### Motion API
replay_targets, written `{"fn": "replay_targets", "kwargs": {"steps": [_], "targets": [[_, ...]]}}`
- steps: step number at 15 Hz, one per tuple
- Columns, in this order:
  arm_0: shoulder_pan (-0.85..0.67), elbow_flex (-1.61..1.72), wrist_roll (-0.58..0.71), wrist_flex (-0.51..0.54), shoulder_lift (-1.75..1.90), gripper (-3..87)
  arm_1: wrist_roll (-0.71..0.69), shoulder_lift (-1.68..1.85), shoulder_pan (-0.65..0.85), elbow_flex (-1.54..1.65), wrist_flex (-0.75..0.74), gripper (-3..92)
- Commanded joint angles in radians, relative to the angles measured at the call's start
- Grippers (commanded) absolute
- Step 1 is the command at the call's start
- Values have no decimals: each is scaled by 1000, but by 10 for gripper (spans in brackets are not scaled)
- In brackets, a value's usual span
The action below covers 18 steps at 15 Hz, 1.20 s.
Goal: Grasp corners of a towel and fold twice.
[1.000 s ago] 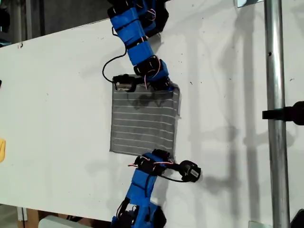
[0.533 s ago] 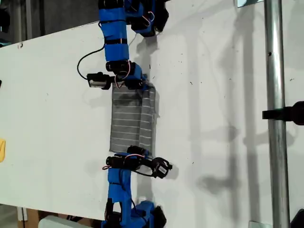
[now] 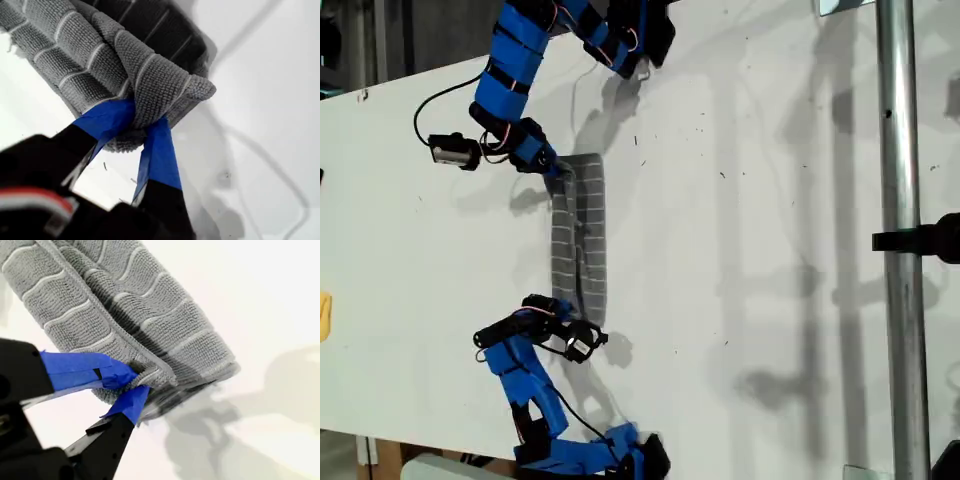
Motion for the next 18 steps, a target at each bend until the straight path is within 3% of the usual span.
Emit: {"fn": "replay_targets", "kwargs": {"steps": [1,6,13,18], "targets": [[-104,-25,11,37,89,-23,-91,-14,89,-169,63,-2],[-160,31,-21,41,199,-23,-137,-61,110,-202,46,-2],[71,170,-181,15,132,-23,-63,-52,17,11,28,-2],[-6,114,-160,-44,-107,-23,-8,-152,-17,150,-112,-2]]}}
